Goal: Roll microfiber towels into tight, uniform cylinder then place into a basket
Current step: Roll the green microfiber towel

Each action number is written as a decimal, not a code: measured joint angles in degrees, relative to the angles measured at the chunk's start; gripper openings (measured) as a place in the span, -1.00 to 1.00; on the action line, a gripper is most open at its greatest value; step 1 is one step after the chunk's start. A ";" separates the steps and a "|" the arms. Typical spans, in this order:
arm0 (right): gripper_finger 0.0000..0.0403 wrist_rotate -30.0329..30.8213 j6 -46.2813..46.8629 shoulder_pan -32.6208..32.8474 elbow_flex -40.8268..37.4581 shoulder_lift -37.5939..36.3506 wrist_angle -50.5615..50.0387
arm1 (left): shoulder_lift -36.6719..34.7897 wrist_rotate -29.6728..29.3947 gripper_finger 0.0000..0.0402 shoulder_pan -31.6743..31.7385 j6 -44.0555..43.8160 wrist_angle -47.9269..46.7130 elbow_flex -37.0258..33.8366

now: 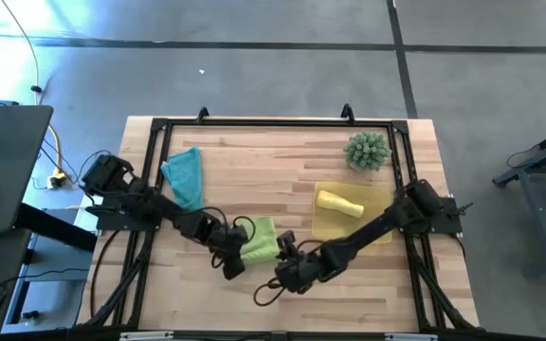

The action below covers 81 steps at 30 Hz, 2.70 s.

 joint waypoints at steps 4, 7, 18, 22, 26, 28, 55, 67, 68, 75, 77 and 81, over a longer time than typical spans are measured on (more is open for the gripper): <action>-0.33 0.12 0.18 -0.67 0.00 1.47 0.84 | 0.06 2.36 -0.88 1.43 0.17 0.01 -0.02; -0.15 -2.50 0.16 -1.46 0.02 2.79 2.44 | 0.10 3.05 -0.87 2.03 0.53 0.09 -0.04; -0.26 -5.67 0.91 -4.60 0.25 5.18 2.47 | 0.17 4.95 -0.84 2.94 1.03 0.86 -0.22; -0.42 -7.38 0.92 -6.15 0.28 5.24 2.65 | 0.36 7.80 -0.79 2.54 0.95 3.96 -0.26; -0.56 -9.29 2.85 -7.51 0.28 5.30 2.70 | 0.41 9.27 -0.77 2.52 0.83 4.72 -0.31; -0.63 -10.48 4.89 -8.15 0.27 5.32 2.64 | 0.41 9.27 -0.77 2.52 2.02 4.85 -0.31; -0.99 -55.37 27.82 -19.99 -0.02 5.66 2.11 | -16.59 -3.40 -0.53 -6.59 20.35 -6.76 -0.21; -0.99 -61.11 34.80 -23.25 -0.09 5.77 0.73 | -9.97 -27.86 -0.48 -15.84 29.80 2.78 -0.18; -0.99 -61.09 34.80 -23.35 -0.09 5.75 0.74 | -8.63 -28.03 -0.46 -15.68 29.83 3.87 -0.02; -0.99 -59.83 35.80 -23.51 0.02 5.61 0.18 | -2.55 -35.18 -0.26 -14.78 29.81 4.14 0.73; -0.99 -59.73 36.17 -23.53 0.02 5.59 0.22 | -1.42 -34.51 -0.21 -14.50 29.94 4.43 0.86; -0.99 -59.58 36.29 -23.52 0.02 5.55 0.30 | 1.15 -34.09 -0.17 -14.46 30.67 4.45 0.81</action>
